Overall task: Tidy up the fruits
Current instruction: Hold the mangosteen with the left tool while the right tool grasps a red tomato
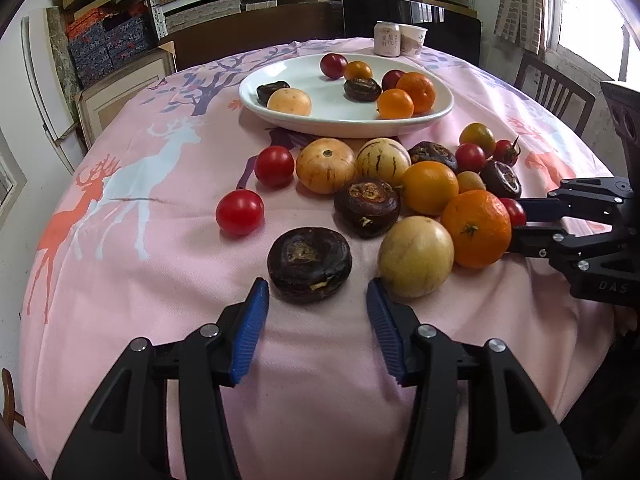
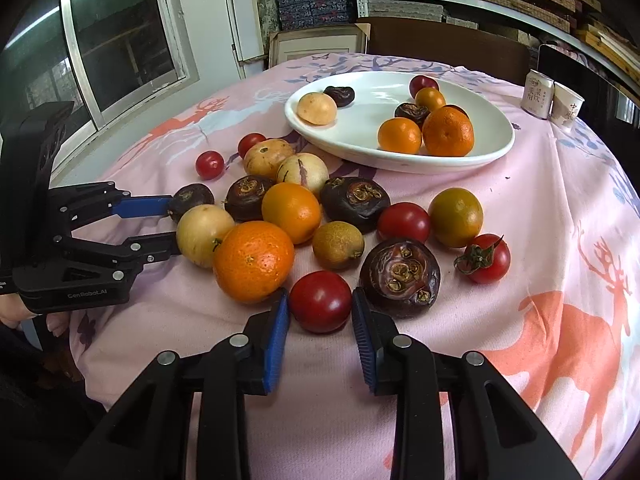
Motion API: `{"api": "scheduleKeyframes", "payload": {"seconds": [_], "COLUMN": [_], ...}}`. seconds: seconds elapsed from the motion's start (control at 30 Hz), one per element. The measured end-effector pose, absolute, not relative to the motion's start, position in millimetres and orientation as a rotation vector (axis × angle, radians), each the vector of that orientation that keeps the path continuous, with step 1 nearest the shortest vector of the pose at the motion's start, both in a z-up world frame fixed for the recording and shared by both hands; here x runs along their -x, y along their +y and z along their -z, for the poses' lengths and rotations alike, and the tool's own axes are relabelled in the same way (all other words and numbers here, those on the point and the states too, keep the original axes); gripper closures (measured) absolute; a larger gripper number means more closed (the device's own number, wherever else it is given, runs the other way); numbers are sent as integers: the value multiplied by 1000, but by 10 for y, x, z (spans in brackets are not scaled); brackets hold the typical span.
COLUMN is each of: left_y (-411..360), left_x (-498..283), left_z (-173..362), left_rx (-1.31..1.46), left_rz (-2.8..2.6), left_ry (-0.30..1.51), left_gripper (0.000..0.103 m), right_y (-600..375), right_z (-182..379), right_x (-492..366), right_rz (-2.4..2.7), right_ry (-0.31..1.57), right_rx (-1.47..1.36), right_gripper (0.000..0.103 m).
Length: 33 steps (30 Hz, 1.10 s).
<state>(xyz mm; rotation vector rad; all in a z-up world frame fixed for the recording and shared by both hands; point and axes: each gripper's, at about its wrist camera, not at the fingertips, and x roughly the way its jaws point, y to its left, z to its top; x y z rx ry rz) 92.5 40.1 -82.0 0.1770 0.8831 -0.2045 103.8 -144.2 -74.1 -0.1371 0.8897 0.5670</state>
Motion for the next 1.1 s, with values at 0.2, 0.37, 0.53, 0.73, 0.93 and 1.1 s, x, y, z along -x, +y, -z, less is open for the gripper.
{"api": "scheduleKeyframes", "payload": {"seconds": [0.2, 0.37, 0.53, 0.73, 0.93, 1.1], "left_y": [402, 394, 383, 400, 431, 456], "left_x": [-1003, -1065, -1077, -1058, -1032, -1017], "left_z": [783, 775, 797, 792, 788, 781], "left_rx": [-158, -157, -155, -135, -119, -106], "left_rz": [189, 176, 186, 190, 192, 191], "left_ry": [866, 855, 861, 852, 847, 844], "left_gripper": [54, 56, 61, 62, 62, 62], "right_y": [-1471, -1480, -1490, -1497, -1497, -1502], "right_z": [743, 747, 748, 749, 751, 750], "right_x": [-1053, -1057, -1059, -1064, -1065, -1064], "right_rz": [-576, -580, -584, -586, -587, -588], "right_ry": [887, 885, 887, 887, 887, 884], "right_rx": [121, 115, 108, 100, 97, 97], "right_gripper": [71, 71, 71, 71, 71, 71]}}
